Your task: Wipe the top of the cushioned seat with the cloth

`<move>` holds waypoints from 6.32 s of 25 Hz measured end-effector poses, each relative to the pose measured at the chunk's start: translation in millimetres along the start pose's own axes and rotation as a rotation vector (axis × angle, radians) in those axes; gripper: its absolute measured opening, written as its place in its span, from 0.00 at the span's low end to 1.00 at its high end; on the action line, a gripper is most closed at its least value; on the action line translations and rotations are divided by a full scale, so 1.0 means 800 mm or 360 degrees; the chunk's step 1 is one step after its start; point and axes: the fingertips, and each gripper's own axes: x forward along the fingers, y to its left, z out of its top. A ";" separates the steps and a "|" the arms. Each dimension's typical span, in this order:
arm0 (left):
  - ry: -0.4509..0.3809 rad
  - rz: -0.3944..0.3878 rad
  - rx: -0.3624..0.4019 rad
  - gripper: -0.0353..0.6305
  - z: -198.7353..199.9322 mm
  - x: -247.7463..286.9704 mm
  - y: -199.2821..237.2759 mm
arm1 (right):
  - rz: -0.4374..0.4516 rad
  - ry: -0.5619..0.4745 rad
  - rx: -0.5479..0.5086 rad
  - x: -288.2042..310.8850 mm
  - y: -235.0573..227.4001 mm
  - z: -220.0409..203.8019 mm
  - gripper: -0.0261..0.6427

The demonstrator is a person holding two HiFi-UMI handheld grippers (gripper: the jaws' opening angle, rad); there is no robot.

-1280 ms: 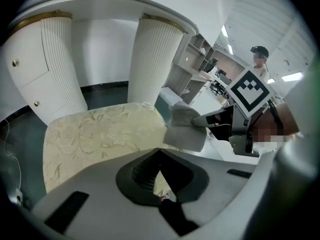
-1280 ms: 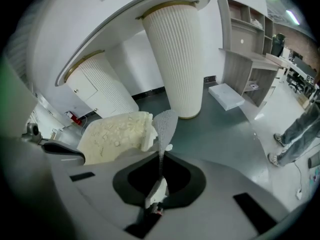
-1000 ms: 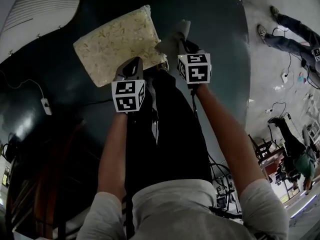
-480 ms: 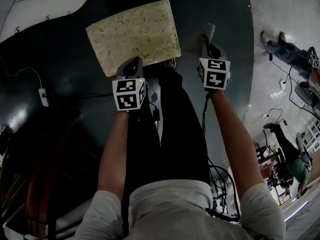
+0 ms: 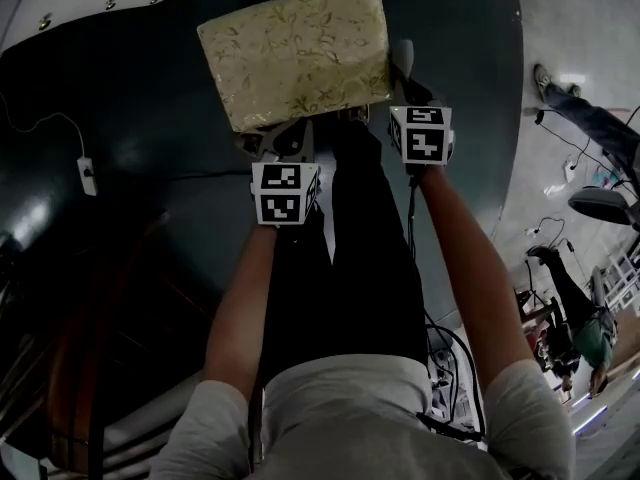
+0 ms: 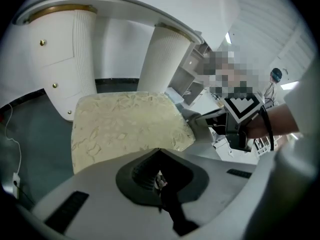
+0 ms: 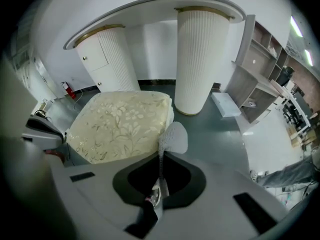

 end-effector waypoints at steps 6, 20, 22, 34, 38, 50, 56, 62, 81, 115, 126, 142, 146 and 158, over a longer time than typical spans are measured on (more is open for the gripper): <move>-0.0017 0.0081 -0.0089 0.07 -0.016 -0.020 0.061 | 0.0017 0.0018 -0.0069 0.008 0.044 0.001 0.06; -0.0054 0.0129 -0.0137 0.07 -0.025 -0.060 0.138 | 0.0037 0.0051 -0.0094 0.019 0.118 0.016 0.06; -0.0057 0.0127 -0.0136 0.07 -0.025 -0.066 0.145 | 0.0043 0.0053 -0.0099 0.019 0.130 0.018 0.06; -0.0081 0.0167 -0.0184 0.07 -0.034 -0.096 0.208 | 0.0122 0.0075 -0.0142 0.028 0.213 0.029 0.06; -0.0102 0.0185 -0.0232 0.07 -0.042 -0.104 0.225 | 0.0144 0.0082 -0.0189 0.031 0.234 0.034 0.06; -0.0171 0.0259 -0.0441 0.07 -0.083 -0.132 0.278 | 0.0225 0.0131 -0.0386 0.041 0.317 0.044 0.06; -0.0198 0.0309 -0.0533 0.07 -0.105 -0.158 0.311 | 0.0286 0.0156 -0.0424 0.043 0.372 0.050 0.06; -0.0234 0.0369 -0.0579 0.07 -0.118 -0.191 0.343 | 0.0311 0.0203 -0.0508 0.044 0.409 0.061 0.06; -0.0272 0.0473 -0.0675 0.07 -0.106 -0.304 0.390 | 0.0532 0.0334 -0.0564 0.022 0.514 0.102 0.06; -0.0653 0.0293 -0.0155 0.07 0.120 -0.439 0.068 | 0.0475 -0.0658 -0.0537 -0.381 0.314 0.167 0.06; -0.1028 0.0338 0.0036 0.07 0.140 -0.539 -0.129 | 0.0470 -0.1136 -0.0492 -0.580 0.249 0.138 0.06; -0.1223 0.0321 0.0248 0.07 0.124 -0.624 -0.258 | 0.0411 -0.1355 -0.0409 -0.737 0.215 0.063 0.06; -0.1268 0.0251 0.0282 0.07 0.117 -0.655 -0.268 | 0.0338 -0.1375 -0.0408 -0.760 0.224 0.054 0.06; -0.1314 0.0145 0.0335 0.07 0.078 -0.708 -0.260 | 0.0277 -0.1461 -0.0397 -0.814 0.289 0.040 0.06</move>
